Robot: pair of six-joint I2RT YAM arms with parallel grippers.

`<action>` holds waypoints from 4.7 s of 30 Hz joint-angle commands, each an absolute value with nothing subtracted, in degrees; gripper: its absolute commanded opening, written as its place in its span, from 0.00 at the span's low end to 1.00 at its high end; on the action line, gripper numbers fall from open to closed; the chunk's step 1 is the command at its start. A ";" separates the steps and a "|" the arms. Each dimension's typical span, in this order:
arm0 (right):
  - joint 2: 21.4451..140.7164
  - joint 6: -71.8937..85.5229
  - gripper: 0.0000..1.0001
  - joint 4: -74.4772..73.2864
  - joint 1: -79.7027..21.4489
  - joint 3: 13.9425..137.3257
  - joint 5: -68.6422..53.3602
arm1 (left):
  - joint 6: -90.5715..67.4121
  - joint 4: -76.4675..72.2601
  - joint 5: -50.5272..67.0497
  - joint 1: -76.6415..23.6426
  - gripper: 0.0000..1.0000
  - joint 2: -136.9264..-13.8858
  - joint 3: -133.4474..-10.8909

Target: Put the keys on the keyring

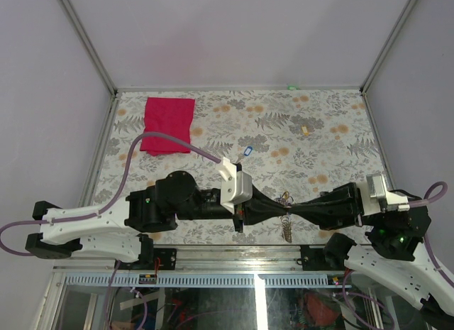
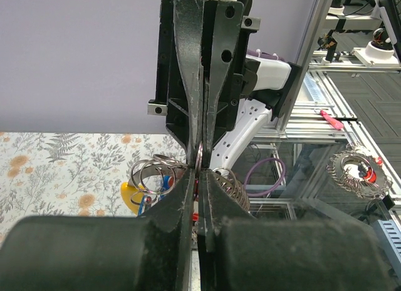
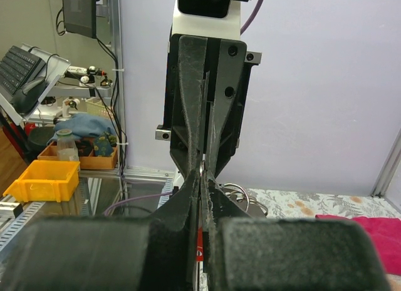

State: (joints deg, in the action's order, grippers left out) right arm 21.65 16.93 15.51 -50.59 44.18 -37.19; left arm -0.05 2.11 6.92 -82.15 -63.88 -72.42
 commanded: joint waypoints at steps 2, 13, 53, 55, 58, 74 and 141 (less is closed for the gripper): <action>21.31 15.34 0.06 16.20 -50.56 47.21 -36.50 | 0.16 0.69 6.85 -82.28 0.00 -63.87 -75.04; 20.57 4.07 0.35 -6.76 -50.53 55.19 -31.38 | 2.20 31.78 4.35 -82.25 0.00 -71.18 -91.44; 28.54 3.16 0.27 -3.30 -50.55 46.63 -39.18 | 5.82 72.94 -5.20 -83.17 0.00 -92.25 -123.95; 28.73 3.12 0.20 -3.34 -50.56 46.50 -39.20 | 5.72 72.70 -5.15 -83.14 0.00 -92.07 -123.90; 28.98 3.03 0.08 -3.42 -50.51 46.47 -39.11 | 5.79 72.55 -5.12 -83.27 0.00 -91.94 -123.87; 25.78 4.80 0.00 -2.19 -50.54 50.30 -38.02 | 4.59 50.74 -0.41 -83.41 0.25 -76.14 -105.23; 19.26 23.43 0.00 6.33 -50.52 41.42 1.65 | -7.11 4.36 -20.82 -83.34 0.52 -64.05 -70.02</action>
